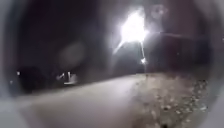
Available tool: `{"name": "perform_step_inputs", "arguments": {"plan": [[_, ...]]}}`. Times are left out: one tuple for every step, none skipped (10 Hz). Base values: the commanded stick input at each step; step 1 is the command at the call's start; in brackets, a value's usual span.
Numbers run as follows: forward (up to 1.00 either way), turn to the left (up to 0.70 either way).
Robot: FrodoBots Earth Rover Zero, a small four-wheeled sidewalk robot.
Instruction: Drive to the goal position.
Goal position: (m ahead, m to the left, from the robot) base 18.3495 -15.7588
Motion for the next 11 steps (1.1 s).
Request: {"name": "perform_step_inputs", "arguments": {"plan": [[1.0, 0.0], [1.0, 0.0], [1.0, 0.0], [1.0, 0.0], [1.0, 0.0], [1.0, 0.0], [1.0, 0.0], [1.0, 0.0], [1.0, 0.0], [1.0, 0.0], [1.0, 0.0]]}}
